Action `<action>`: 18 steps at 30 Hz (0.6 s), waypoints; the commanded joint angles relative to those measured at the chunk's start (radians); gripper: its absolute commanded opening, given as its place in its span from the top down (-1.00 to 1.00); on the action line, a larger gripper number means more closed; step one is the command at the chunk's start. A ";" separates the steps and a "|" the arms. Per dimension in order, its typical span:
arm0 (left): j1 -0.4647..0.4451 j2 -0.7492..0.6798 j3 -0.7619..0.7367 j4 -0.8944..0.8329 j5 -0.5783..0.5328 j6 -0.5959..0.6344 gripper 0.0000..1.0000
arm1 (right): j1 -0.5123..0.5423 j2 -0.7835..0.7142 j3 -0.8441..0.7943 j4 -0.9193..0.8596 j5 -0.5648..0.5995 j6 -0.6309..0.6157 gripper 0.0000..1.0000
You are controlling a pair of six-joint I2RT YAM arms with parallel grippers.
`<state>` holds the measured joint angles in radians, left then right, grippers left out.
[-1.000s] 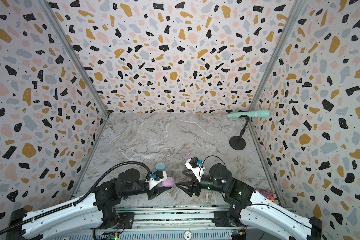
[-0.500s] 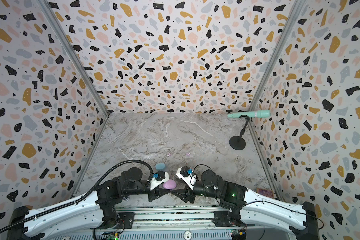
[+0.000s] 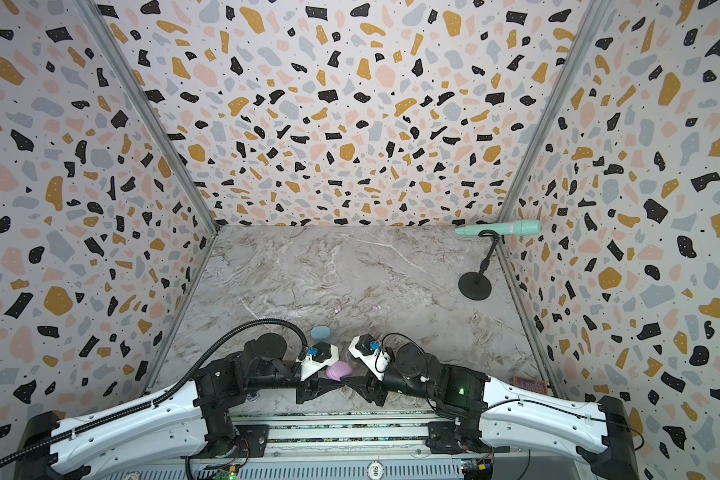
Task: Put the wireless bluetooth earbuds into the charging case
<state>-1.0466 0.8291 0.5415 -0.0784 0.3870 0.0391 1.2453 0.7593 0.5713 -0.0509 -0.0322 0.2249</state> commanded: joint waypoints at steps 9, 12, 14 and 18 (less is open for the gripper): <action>0.008 0.001 0.044 0.019 0.056 -0.004 1.00 | 0.003 -0.001 0.028 -0.009 0.076 -0.006 -0.10; 0.010 0.001 0.044 0.018 0.060 -0.003 1.00 | 0.008 0.015 0.032 -0.013 0.078 -0.006 -0.10; 0.010 -0.002 0.044 0.019 0.061 -0.003 1.00 | 0.012 0.027 0.035 -0.016 0.084 -0.006 -0.10; 0.011 -0.001 0.044 0.018 0.064 -0.002 1.00 | 0.026 0.042 0.040 -0.017 0.107 -0.010 -0.10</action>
<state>-1.0336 0.8333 0.5415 -0.1093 0.3958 0.0387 1.2671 0.7921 0.5755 -0.0517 0.0170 0.2222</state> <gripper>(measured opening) 0.430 0.550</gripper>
